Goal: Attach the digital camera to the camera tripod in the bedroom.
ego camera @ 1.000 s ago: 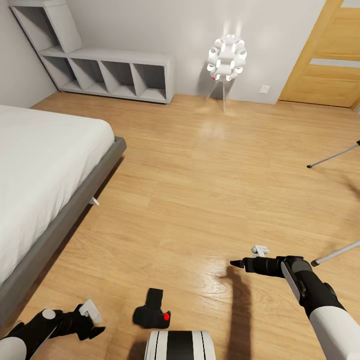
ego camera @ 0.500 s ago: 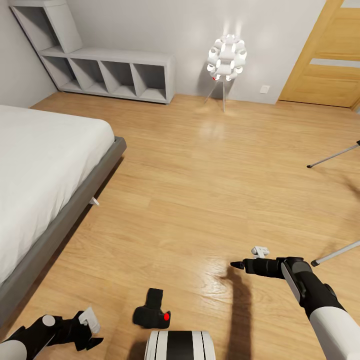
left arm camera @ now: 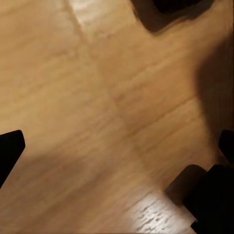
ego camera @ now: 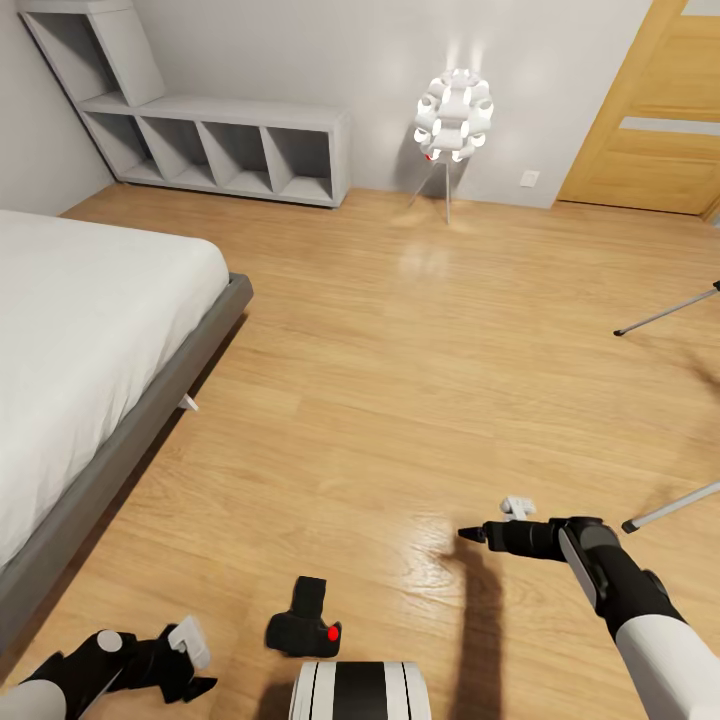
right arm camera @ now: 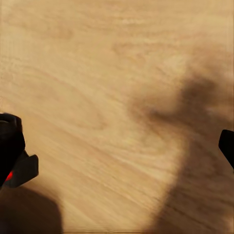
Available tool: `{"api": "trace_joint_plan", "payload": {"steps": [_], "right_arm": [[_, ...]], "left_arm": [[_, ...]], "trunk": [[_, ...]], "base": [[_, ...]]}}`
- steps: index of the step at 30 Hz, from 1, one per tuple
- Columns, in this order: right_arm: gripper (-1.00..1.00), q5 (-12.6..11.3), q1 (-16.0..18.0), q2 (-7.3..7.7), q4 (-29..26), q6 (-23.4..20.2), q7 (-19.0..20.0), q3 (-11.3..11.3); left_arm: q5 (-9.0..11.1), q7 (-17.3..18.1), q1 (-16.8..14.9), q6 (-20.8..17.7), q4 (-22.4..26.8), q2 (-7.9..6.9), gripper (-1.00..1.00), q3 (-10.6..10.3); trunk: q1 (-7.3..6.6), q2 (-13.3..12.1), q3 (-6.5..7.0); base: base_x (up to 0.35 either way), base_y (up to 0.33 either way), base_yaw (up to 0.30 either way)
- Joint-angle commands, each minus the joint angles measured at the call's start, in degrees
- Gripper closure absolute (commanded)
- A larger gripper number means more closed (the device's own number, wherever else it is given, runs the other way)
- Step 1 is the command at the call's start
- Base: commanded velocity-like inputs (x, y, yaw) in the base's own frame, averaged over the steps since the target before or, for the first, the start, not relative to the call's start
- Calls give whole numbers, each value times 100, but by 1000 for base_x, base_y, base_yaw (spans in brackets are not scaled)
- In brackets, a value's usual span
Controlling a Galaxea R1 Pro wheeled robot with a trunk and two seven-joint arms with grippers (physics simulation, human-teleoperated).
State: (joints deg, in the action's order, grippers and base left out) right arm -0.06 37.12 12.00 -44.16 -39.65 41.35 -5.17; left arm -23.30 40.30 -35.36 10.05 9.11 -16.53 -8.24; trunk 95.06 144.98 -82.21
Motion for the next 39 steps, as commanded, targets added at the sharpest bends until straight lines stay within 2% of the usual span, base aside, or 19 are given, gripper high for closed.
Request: {"api": "trace_joint_plan", "payload": {"steps": [1,13,17,22,26,33,34,35,37,39], "right_arm": [[-100,-1,2,-2,28,-43,20,-15],[-100,75,41,-358,-152,-34,-2,-18],[-100,66,41,-371,-152,-34,-8,-10],[-100,58,41,-382,-147,-34,-9,-7],[-100,51,41,-383,-146,-34,-11,-5],[-100,42,41,-403,-145,-26,-58,-2],[-100,41,41,-408,-144,-24,-68,-2],[-100,41,41,-416,-141,-18,-93,-2],[-100,41,41,-432,-138,-12,-136,-2],[-100,41,41,-437,-138,-10,-149,-2]], "left_arm": [[2,32,-2,30,4,29,-100,-44],[355,402,2,-165,-353,417,-100,296],[484,409,2,-158,-482,546,-100,421],[641,535,3,-110,-643,707,-100,565],[764,663,3,-93,-734,654,-100,676],[986,888,3,-96,-730,429,-100,892],[2005,1112,3,-95,-729,257,-100,1130],[2057,1060,3,-93,-729,208,-100,1133],[2427,827,3,-92,-730,76,-100,1137],[2619,733,3,-88,-729,36,-100,1135]], "trunk": [[-1,2,-4],[-1,2,-4],[-1,2,-4],[12,8,-114],[22,14,-203],[40,23,-358],[43,24,-380],[45,26,-402],[51,28,-447],[51,28,-447]], "base": [[0,0,0],[0,0,0],[0,0,0],[0,0,0],[0,0,0],[0,0,0],[0,0,0],[0,0,0],[0,0,0],[0,0,0]]}}
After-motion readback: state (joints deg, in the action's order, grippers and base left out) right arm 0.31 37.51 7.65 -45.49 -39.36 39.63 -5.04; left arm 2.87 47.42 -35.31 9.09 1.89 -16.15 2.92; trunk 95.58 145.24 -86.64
